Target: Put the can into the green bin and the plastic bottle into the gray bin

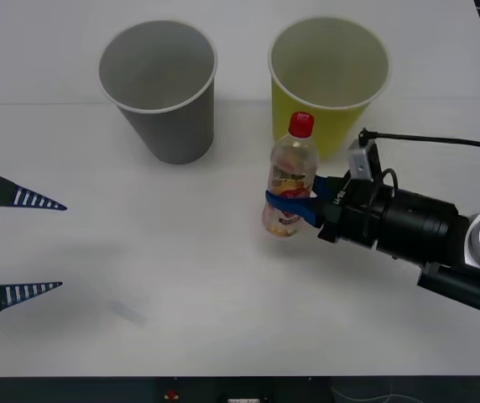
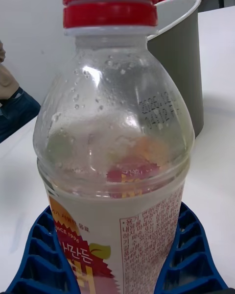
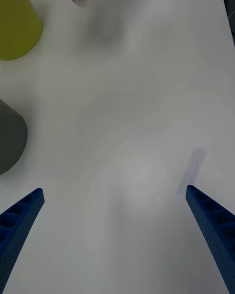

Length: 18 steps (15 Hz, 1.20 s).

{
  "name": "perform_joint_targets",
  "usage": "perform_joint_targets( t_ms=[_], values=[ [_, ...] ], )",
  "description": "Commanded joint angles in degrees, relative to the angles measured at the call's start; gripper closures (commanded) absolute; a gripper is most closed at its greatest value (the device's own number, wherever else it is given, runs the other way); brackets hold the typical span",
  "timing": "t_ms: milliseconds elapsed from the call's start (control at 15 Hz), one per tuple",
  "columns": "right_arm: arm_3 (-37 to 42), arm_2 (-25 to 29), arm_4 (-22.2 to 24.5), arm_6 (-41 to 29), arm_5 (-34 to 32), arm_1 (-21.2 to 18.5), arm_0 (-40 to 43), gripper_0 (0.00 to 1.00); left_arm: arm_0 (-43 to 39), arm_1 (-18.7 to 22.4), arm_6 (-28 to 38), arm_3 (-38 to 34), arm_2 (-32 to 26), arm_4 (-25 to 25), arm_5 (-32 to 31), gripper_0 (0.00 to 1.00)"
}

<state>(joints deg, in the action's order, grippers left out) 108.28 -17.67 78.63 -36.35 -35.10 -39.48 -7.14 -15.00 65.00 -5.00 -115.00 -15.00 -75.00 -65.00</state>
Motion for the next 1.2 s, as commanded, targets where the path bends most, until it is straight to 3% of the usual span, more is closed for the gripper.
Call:
perform_joint_targets(
  t_ms=[67,400,533,867,1200],
  values=[
    [4.83,0.09,6.71,-11.11,0.39,-3.41,-0.16,1.0,0.0,0.0,0.0,0.0,0.0,0.0,0.0,0.0],
    [12.66,0.45,18.31,-30.27,-0.14,-8.42,-1.47,1.0,0.0,0.0,0.0,0.0,0.0,0.0,0.0,0.0],
    [14.68,2.38,21.91,-36.43,-4.89,-9.04,-3.41,1.0,0.0,0.0,0.0,0.0,0.0,0.0,0.0,0.0],
    [14.85,9.59,22.26,-38.36,-19.92,-6.49,-8.68,1.0,0.0,0.0,0.0,0.0,0.0,0.0,0.0,0.0],
    [10.72,12.22,21.74,-38.36,-31.6,-2.36,-18.61,1.0,0.0,0.0,0.0,0.0,0.0,0.0,0.0,0.0]
  ],
)
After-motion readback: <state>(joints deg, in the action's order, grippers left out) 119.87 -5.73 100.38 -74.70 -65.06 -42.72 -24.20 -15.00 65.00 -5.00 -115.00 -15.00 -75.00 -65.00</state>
